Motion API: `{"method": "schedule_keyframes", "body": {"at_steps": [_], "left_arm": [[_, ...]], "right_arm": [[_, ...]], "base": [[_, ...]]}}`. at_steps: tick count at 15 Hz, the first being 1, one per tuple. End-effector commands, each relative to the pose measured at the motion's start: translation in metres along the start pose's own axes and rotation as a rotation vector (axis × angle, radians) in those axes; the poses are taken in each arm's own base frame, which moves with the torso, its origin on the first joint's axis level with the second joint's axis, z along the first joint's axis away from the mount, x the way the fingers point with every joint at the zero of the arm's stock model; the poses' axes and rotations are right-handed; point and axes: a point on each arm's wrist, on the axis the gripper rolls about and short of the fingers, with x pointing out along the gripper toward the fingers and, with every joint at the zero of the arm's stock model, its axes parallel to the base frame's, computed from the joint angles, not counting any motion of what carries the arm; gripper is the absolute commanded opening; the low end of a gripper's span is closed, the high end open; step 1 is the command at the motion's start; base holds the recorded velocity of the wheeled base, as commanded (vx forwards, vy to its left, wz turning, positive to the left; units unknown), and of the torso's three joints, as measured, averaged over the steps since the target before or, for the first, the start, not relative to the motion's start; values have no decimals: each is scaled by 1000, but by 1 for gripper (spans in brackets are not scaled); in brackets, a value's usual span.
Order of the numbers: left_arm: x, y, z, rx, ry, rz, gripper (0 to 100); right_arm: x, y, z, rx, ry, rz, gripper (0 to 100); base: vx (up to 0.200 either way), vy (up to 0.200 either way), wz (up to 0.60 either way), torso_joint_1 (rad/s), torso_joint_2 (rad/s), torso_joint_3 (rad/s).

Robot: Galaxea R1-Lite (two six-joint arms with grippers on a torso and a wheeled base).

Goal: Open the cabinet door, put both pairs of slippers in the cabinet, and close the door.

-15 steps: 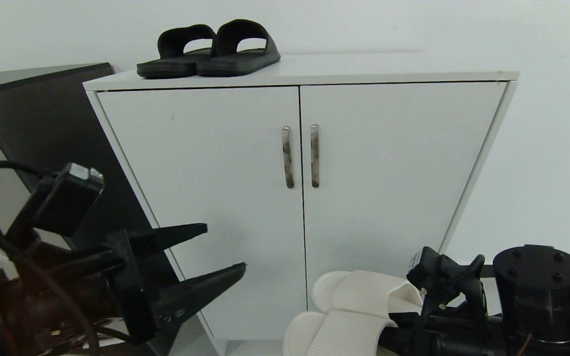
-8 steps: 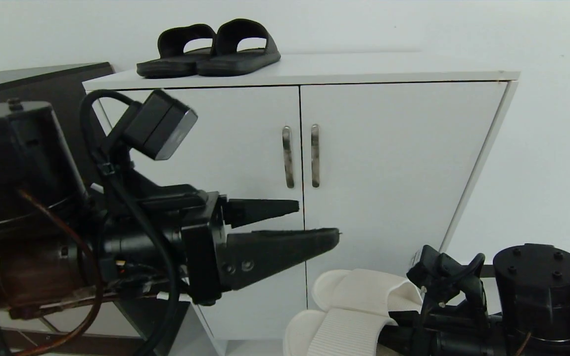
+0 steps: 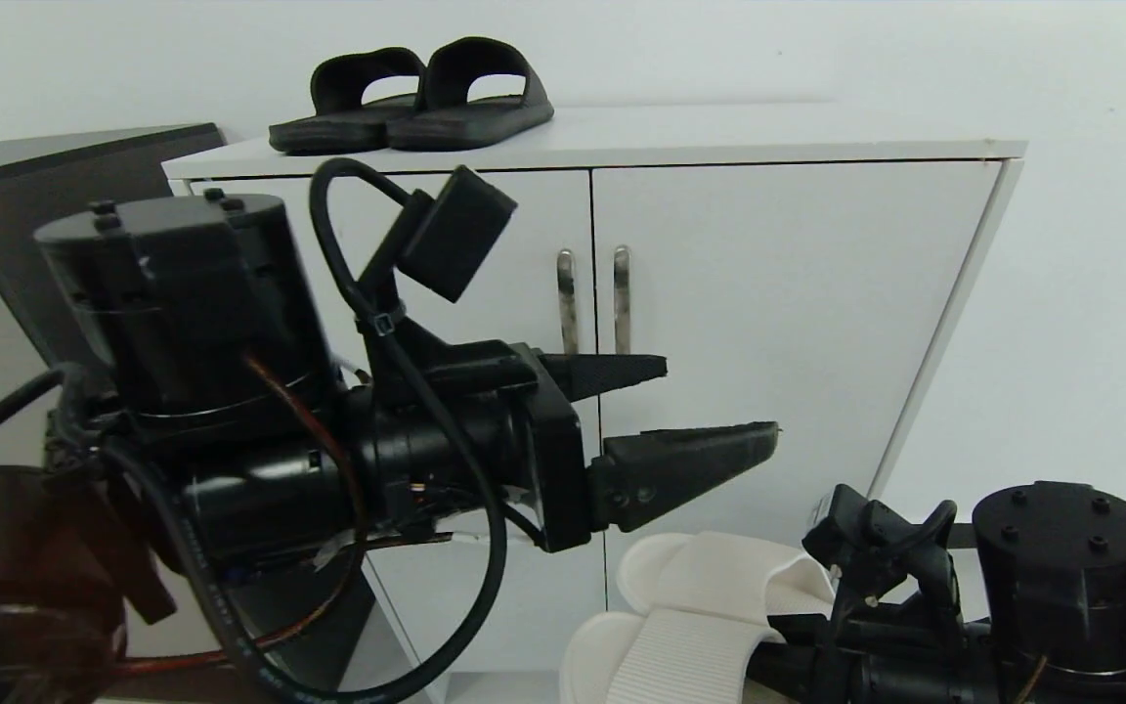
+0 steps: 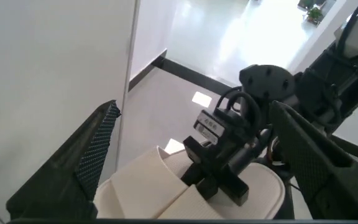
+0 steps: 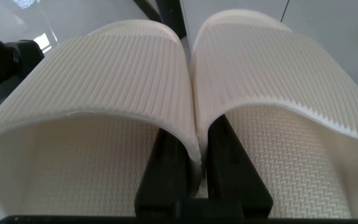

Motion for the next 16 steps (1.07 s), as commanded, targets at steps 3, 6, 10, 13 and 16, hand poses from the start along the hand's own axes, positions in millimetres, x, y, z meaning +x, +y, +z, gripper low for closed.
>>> {"method": "schedule_keyframes", "body": {"at_steps": [3,6,10,13,16], "left_arm": [[-7,27,1,-35,21,-49,100],[-12,34,14,-77,-10,-48,100],[-10,39,20,-67,-41,22,100],[-13,48,22,-63,-51,61,100],[-9,57,21,-67,-48,77,100]], "right_arm": [[1,0,-1,1,7,2,0],[1,0,-2,2,8,0,0],[2,0,-2,2,10,0,0],[2,0,-2,2,11,2,0],[2,0,-2,0,10,3,0]], "base": [[0,0,0,0,0,0],[0,0,0,0,0,0],[0,0,0,0,0,0],[0,0,0,0,0,0],[0,0,0,0,0,0]]}}
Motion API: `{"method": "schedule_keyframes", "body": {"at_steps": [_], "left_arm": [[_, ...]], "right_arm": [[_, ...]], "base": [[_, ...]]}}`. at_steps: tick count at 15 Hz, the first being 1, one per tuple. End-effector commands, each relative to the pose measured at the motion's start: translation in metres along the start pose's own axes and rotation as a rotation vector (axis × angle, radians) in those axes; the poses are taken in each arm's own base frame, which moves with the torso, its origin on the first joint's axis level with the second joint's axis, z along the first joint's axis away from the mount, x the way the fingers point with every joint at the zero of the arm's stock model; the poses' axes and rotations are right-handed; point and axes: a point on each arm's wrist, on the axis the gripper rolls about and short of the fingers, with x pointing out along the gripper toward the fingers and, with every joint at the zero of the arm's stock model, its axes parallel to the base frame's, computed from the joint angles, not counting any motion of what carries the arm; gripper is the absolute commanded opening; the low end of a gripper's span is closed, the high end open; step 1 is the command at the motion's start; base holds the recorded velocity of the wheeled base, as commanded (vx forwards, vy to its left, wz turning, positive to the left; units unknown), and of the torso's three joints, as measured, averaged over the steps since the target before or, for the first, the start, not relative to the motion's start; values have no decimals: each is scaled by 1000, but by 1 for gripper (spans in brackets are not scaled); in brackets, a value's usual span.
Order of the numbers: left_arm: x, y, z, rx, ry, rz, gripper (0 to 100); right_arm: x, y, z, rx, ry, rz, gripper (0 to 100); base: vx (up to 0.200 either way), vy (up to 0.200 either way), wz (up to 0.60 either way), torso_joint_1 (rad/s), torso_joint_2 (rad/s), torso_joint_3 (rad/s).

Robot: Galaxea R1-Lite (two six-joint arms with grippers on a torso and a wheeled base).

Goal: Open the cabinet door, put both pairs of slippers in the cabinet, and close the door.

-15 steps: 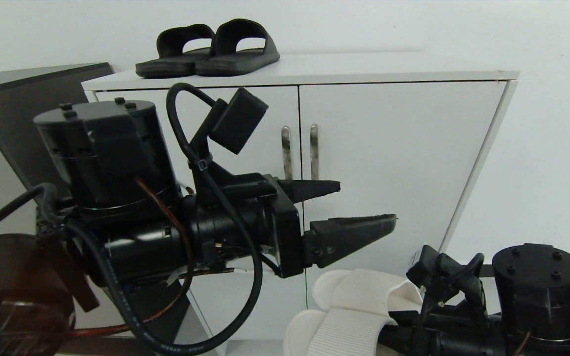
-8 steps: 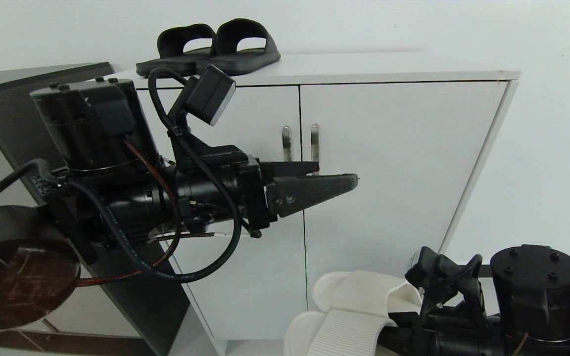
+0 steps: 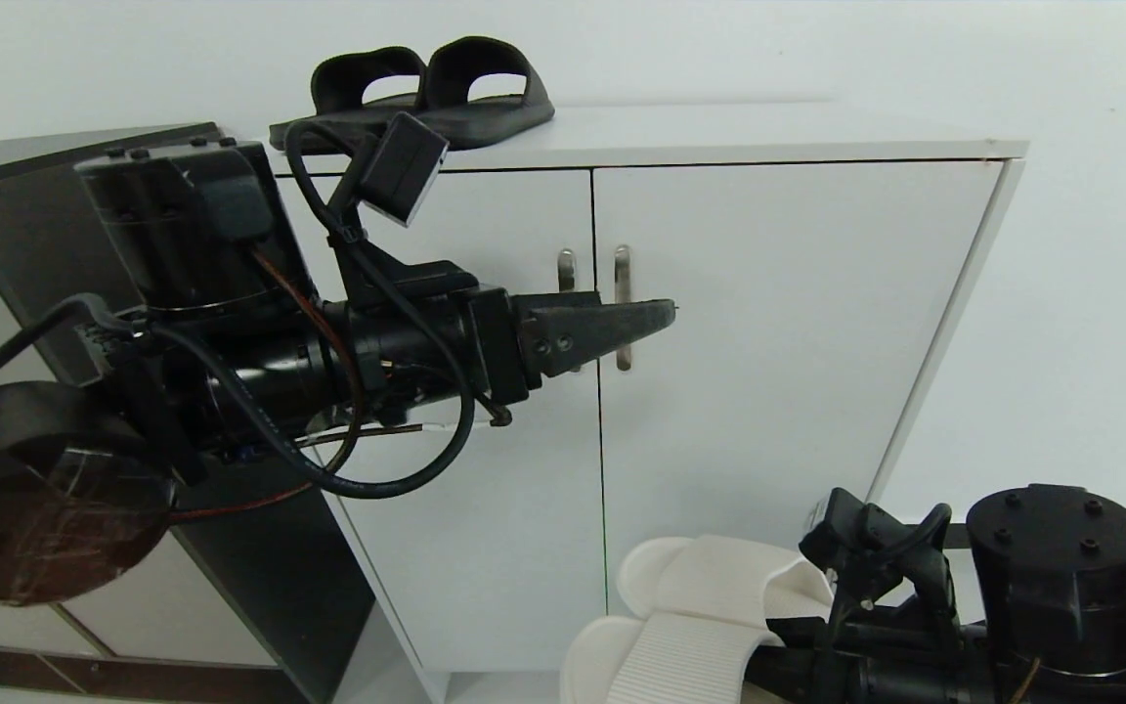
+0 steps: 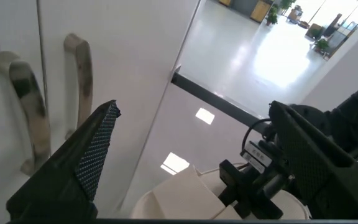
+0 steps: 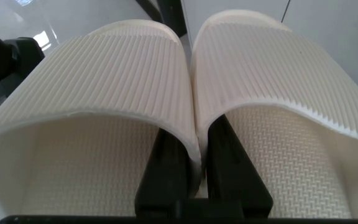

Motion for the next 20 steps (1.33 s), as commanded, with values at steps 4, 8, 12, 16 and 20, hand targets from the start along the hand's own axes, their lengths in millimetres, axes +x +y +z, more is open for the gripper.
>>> {"method": "schedule_keyframes", "body": {"at_steps": [4,8,12,16,20], "left_arm": [[10,17,-7,-14,18,29,100],[20,33,-14,-27,36,50,100],[32,43,-19,-31,43,66,100],[42,51,-22,-36,47,72,100],[45,54,-25,-41,54,73,0]], "right_arm": [[0,0,-1,-1,4,3,0],[1,0,-2,1,8,2,0],[2,0,-2,1,10,3,0],[2,0,-2,1,11,3,0],[1,0,-2,2,11,6,0]], "base": [[0,0,0,0,0,0],[0,0,0,0,0,0],[0,0,0,0,0,0],[0,0,0,0,0,0],[0,0,0,0,0,0]]}}
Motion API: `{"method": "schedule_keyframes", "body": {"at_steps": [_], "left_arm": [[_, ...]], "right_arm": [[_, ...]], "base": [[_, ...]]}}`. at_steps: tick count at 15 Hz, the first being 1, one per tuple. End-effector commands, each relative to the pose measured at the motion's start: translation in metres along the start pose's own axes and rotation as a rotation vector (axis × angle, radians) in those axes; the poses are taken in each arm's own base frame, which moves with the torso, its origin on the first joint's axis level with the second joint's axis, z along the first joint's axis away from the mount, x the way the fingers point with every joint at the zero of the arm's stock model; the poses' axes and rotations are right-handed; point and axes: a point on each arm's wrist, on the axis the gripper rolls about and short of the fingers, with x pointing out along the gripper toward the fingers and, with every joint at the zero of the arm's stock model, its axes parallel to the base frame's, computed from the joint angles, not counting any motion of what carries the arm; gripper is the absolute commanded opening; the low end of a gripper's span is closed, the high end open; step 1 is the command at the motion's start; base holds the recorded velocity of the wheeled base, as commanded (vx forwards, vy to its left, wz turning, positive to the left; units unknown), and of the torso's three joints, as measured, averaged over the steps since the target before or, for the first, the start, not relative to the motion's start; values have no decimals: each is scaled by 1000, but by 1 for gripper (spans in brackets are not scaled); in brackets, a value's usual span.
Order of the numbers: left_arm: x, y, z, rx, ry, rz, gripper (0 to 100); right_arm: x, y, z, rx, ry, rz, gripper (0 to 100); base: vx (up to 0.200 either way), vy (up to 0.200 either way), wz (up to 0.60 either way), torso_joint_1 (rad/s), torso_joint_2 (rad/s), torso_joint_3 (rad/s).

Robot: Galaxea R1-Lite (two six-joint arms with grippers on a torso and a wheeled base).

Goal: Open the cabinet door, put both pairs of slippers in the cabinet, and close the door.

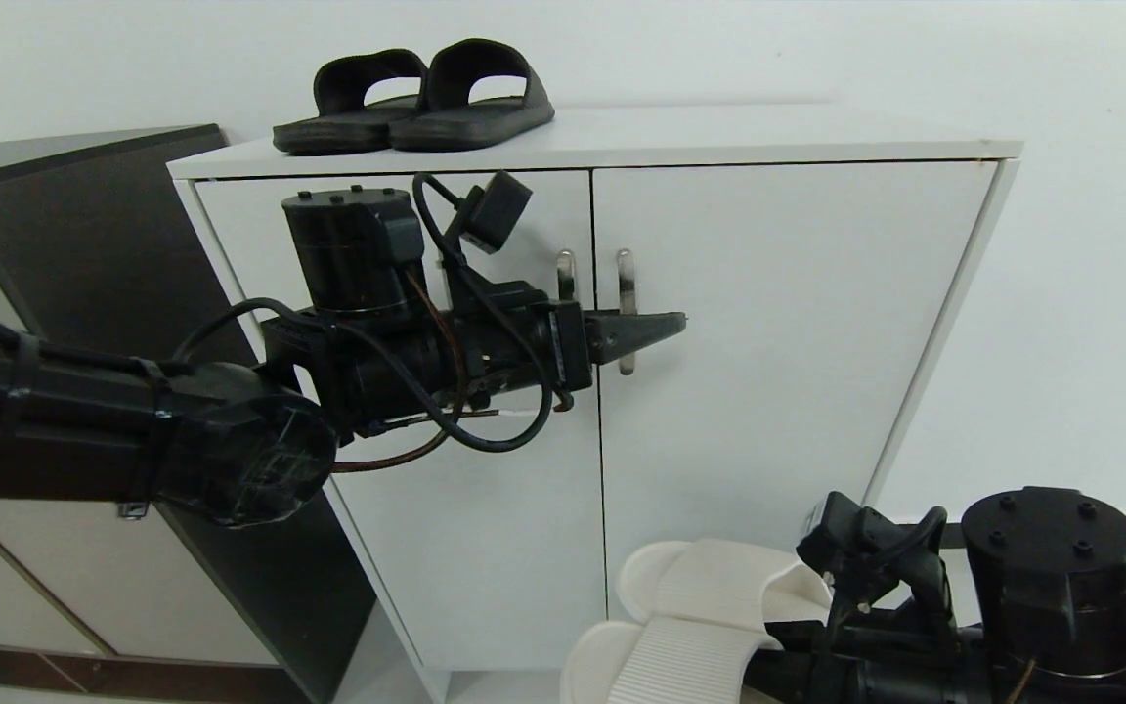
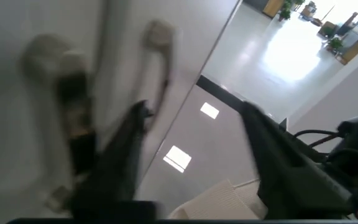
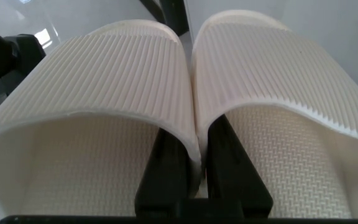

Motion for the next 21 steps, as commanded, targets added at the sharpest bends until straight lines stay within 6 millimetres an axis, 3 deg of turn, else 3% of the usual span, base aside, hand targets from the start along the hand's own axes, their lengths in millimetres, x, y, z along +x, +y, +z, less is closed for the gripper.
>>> {"method": "schedule_keyframes", "body": {"at_steps": [1,3,7,12,14,16,21], "left_arm": [[1,1,-3,-7,10,-1,0],[-2,-2,-2,-4,7,-5,0],[-29,-34,-13,-7,25,-49,0],[-64,-56,-26,13,18,-67,0],[-74,-63,-22,34,-16,-76,0],[-72,-53,-12,44,-45,-46,0],[-36,-16,0,31,-66,0,0]], "right_arm": [[-3,2,-2,-2,3,60,0],[-12,5,-4,-4,-1,144,0],[-25,10,-9,-28,-6,239,0],[-25,10,-12,-38,6,240,0],[-23,9,-13,-36,10,240,0],[-23,9,-12,-36,11,237,0],[-22,9,-13,-36,12,234,0]], "base": [[0,0,0,0,0,0],[0,0,0,0,0,0],[0,0,0,0,0,0],[0,0,0,0,0,0],[0,0,0,0,0,0],[0,0,0,0,0,0],[0,0,0,0,0,0]]}}
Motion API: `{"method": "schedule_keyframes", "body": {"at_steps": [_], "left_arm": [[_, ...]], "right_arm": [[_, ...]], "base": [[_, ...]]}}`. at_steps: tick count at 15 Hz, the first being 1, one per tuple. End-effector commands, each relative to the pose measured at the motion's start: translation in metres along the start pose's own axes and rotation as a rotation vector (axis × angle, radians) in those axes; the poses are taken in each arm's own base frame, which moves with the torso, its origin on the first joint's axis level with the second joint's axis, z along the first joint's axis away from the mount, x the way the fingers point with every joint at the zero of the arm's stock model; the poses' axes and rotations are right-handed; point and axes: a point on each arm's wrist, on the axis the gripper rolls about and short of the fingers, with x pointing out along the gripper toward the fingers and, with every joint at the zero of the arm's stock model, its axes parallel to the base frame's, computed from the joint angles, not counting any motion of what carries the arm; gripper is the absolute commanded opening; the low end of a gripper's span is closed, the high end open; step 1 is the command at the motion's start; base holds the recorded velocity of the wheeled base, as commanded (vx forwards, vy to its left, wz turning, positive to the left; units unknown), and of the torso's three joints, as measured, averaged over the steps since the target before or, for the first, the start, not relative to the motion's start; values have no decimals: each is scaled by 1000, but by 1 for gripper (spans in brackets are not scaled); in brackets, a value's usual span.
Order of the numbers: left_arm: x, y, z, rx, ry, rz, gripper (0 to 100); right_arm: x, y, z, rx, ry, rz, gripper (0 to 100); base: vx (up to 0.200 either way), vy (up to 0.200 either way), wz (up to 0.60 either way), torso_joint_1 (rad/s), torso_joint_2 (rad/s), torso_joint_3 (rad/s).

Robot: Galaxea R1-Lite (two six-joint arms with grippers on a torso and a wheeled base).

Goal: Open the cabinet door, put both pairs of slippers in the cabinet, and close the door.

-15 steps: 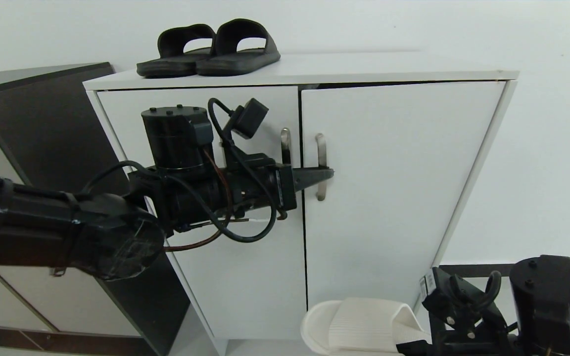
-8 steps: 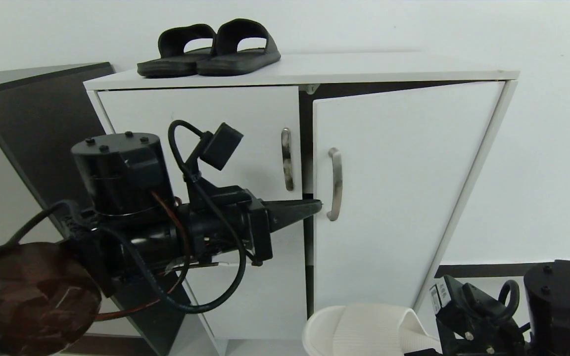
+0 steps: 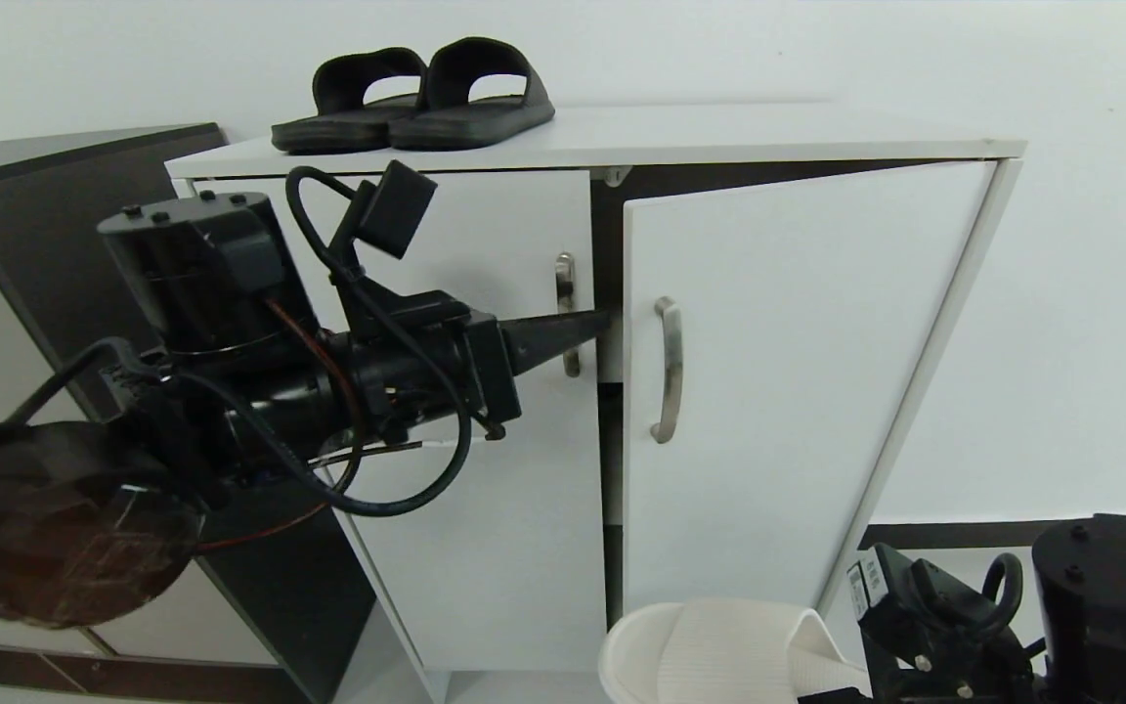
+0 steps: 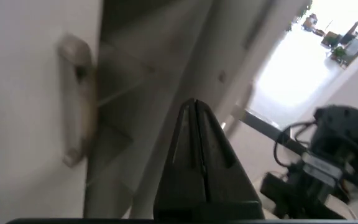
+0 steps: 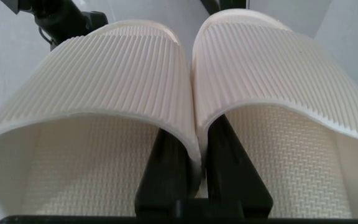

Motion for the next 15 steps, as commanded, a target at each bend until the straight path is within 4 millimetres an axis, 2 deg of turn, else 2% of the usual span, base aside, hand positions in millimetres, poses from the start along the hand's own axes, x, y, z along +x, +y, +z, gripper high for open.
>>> {"method": "schedule_keyframes", "body": {"at_steps": [1,4,8,9,11,12,13,15], "left_arm": [[18,18,-5,-21,10,16,0],[31,21,-4,-18,7,1,0],[34,23,-7,-21,12,2,0],[35,21,-9,-25,19,-5,0],[35,5,-15,-30,35,-39,0],[35,-7,-17,-31,36,-53,0],[39,-27,-22,-35,41,-86,0],[44,-46,-29,-35,42,-121,0]], "right_arm": [[1,0,0,2,4,0,0],[4,-2,-2,7,13,-3,0],[4,-2,-1,19,37,-17,0],[2,0,-2,23,55,-13,0],[-6,13,-6,16,81,24,0],[-11,19,-8,12,93,42,0],[-17,27,-11,-14,109,68,0],[-23,31,-13,-55,131,78,0]], "base": [[0,0,0,0,0,0],[0,0,0,0,0,0],[0,0,0,0,0,0],[-200,0,0,-2,7,2],[-200,0,0,7,7,7],[-200,0,0,2,2,2],[-200,0,0,-2,7,2],[-200,0,0,2,2,5]]}}
